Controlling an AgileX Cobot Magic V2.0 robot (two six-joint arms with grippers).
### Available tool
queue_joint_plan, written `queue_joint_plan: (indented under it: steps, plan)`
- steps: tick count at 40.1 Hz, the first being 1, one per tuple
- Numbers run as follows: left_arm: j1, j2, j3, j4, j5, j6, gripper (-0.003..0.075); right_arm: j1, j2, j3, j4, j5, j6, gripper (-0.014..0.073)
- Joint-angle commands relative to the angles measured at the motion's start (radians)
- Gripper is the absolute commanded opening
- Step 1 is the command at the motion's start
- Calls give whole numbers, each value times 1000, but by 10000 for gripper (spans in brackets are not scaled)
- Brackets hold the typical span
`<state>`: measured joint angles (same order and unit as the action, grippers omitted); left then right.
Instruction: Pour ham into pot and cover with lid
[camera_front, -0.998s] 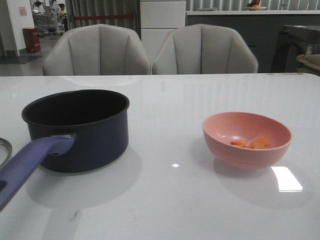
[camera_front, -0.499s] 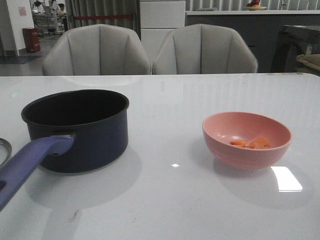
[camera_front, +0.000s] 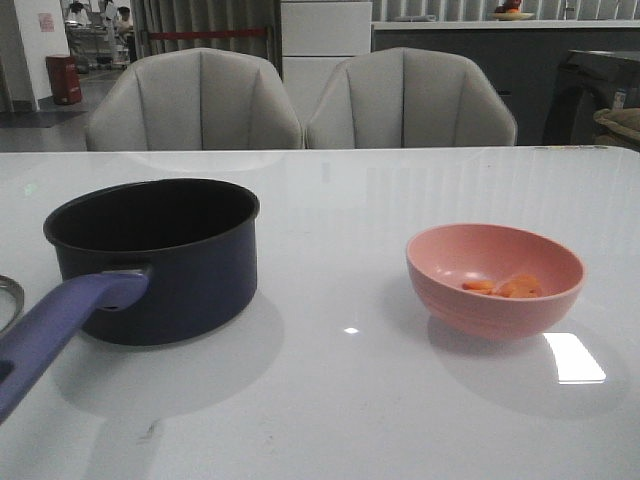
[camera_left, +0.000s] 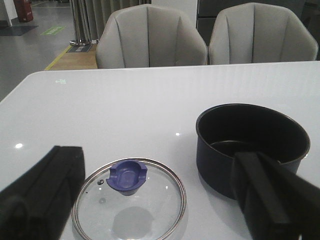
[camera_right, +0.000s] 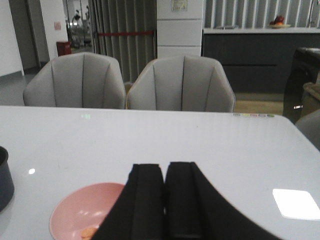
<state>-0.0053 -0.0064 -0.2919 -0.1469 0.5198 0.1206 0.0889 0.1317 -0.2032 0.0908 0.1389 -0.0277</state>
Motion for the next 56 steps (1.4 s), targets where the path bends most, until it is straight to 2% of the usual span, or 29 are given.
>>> queue_joint_plan:
  steps: [1,6,9,20,24,30,33,43,56]
  plan:
    - [-6,-6,-27,-7,-77,-2,626,1,134,-148,2,86,0,138]
    - [-6,-6,-27,-7,-77,-2,626,1,229,-232,2,271,0,138]
    - [-6,-6,-27,-7,-77,-2,626,1,261,-239,2,325,0,138]
    - [-6,-6,-27,-7,-77,-2,626,1,316,-249,9,309,1,160]
    - [-6,-6,-27,-7,-77,-2,626,1,381,-287,10,322,1,265]
    - [-6,-6,-27,-7,-77,-2,626,1,521,-371,41,360,1,526]
    - [-6,-6,-27,-7,-77,-2,626,1,595,-414,68,380,1,579]
    - [-6,-6,-27,-7,-77,-2,626,1,892,-587,136,464,1,538]
    - [-6,-6,-27,-7,-77,-2,625,-1,1323,-905,142,693,-9,507]
